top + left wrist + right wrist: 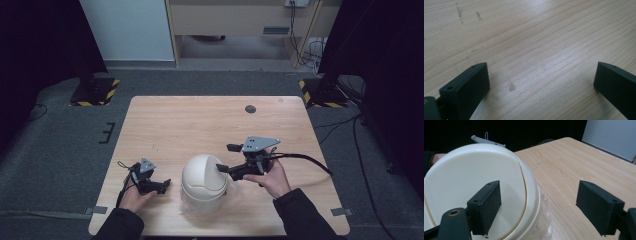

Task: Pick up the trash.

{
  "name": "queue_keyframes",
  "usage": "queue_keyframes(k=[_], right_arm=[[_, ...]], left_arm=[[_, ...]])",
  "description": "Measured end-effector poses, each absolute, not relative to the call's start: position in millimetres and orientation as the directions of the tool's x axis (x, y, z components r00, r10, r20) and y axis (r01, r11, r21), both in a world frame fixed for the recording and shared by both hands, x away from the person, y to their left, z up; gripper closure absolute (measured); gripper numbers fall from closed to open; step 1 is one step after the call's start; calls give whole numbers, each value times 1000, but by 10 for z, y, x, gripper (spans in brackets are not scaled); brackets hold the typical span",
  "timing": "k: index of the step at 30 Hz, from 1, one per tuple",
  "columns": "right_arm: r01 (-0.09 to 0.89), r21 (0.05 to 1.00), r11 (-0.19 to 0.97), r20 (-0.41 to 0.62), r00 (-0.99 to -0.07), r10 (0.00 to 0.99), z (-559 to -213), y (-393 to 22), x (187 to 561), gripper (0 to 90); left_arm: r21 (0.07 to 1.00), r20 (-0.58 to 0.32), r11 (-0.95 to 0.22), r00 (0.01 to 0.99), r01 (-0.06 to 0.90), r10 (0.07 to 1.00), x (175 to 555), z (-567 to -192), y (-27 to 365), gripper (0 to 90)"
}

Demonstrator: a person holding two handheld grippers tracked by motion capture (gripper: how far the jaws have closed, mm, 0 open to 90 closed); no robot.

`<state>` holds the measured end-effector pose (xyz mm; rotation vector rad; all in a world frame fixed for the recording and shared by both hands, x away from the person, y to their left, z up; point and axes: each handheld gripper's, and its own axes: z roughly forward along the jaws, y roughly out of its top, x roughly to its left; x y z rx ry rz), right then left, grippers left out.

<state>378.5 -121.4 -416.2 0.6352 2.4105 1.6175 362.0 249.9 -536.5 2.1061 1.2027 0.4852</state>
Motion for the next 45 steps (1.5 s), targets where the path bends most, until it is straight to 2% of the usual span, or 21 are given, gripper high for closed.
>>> queue_keyframes(k=[32,39,45], right_arm=[[298,858,418,107,-900,423,-4422,-1023,3794,212],[298,863,407,107,-897,429,-4379,-1053,3795,212],[277,883,379,84,-887,454,-4204,-1196,3818,201]], left_arm=[[698,-3,-363,509,618,861,3620,-5365,2499,0],[698,-3,-363,509,617,861,3620,-5365,2499,0],[698,-3,-363,509,617,861,3620,-5365,2499,0]])
